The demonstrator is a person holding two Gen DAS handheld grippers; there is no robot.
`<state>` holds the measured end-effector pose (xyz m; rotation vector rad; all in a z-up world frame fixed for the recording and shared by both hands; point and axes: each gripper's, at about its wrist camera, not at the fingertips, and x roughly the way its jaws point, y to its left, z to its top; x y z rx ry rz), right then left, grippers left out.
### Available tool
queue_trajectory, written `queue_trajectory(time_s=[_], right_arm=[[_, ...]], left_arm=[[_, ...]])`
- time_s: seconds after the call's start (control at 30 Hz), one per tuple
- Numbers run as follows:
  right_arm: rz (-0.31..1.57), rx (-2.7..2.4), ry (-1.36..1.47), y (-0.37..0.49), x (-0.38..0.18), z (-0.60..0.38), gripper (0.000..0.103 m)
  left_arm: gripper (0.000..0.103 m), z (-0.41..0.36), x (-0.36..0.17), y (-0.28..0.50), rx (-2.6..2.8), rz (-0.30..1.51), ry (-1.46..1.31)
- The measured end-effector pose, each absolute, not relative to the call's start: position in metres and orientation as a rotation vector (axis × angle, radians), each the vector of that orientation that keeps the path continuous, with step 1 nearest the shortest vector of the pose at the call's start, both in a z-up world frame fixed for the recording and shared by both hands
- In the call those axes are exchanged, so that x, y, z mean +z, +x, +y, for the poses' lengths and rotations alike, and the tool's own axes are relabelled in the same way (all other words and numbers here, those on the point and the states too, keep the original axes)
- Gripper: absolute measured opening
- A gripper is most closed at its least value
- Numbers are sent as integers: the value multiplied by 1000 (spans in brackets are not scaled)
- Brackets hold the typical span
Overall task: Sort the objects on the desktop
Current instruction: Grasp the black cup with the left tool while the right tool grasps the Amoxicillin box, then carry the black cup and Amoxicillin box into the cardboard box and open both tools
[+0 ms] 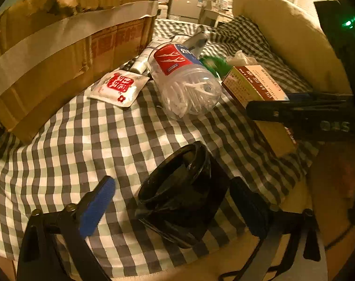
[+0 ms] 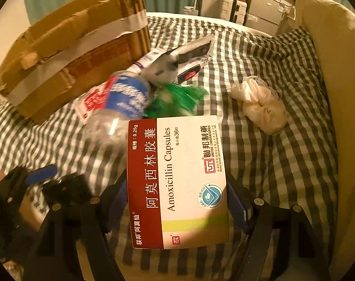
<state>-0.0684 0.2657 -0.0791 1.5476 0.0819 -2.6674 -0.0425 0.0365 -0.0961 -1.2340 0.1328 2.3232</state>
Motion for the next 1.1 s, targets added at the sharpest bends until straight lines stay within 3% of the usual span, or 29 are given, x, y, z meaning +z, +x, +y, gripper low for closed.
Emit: queue_trajectory(time_s=[0.03,0.07,0.3,1.1], right_arm=[[83,-2665,1546,-65,-79,265,75],[83,-2665,1544,-63,-78,265,75],[69,-2663,1521,-72,-76,265,75],[65,-2680,1363,-41,-40,241,75]], left_arm=[[85,38,-96,-41,2316,147,-1223],[73,39,-95,-40,2312,166,-1211],[65,37,-88,-34,2362,227,-1157],[65,16,-35,-28,2570,142,-980]])
